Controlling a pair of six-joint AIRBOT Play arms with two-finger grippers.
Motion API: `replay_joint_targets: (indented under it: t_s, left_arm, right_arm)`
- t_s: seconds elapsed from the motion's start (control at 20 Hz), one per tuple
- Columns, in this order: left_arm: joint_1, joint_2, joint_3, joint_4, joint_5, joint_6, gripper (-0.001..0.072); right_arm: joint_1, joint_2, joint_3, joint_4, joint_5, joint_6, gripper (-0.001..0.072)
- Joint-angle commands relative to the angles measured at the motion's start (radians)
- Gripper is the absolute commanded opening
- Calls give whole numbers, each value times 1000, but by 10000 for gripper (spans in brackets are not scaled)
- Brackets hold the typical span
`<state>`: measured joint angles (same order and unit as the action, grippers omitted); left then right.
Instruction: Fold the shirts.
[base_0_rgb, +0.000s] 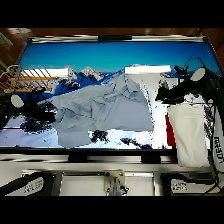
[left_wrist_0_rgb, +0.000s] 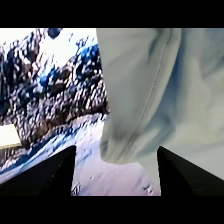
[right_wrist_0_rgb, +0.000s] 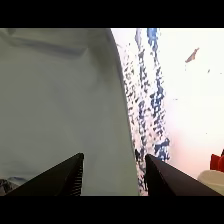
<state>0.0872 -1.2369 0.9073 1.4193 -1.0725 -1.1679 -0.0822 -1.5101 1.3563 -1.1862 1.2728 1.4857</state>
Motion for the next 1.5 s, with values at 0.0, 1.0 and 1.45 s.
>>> replay_joint_targets:
  t_s: [0.0,1.0,1.45]
  left_arm:
    - [-6,-32,-24,-22,13,132,588]
    - [-5,-33,46,-85,-19,195,39]
    - [-5,12,46,-85,-19,195,39]
  right_arm:
    - [-1,0,-7,-2,-23,11,507]
    - [-13,-79,-257,59,87,-26,633]
    - [53,-122,-259,54,74,12,632]
